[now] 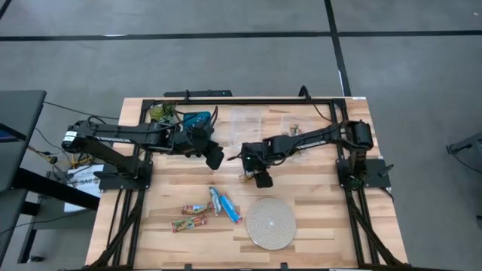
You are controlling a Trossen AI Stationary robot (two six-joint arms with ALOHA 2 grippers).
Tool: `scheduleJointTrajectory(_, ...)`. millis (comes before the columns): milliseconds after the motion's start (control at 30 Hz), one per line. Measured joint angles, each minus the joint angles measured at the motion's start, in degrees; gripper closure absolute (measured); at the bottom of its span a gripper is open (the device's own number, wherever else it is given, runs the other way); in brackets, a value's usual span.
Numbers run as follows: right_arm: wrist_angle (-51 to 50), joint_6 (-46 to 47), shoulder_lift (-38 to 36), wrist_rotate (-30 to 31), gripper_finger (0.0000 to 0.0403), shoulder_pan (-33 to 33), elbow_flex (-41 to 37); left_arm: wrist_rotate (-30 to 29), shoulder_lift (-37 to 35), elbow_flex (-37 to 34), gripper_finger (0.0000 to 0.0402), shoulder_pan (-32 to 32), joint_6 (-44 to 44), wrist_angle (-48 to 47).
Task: Pick and place Granola Bars by type
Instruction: Put the yellow granola bar into the right transparent bin
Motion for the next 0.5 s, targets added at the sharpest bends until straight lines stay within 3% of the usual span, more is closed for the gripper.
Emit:
scheduleJointTrajectory(333, -1.4, 0.2, 4.1, 2.4, 0.0171, 0.1, -0.1, 1.4, 0.0, 0.0, 0.0291, 0.0, 1.6, 0.0)
scheduleJointTrajectory(500, -1.7, 1.1, 4.2, 2.3, 0.0224, 0.2, -0.1, 1.5, 0.0, 0.0, 0.0291, 0.0, 1.6, 0.0)
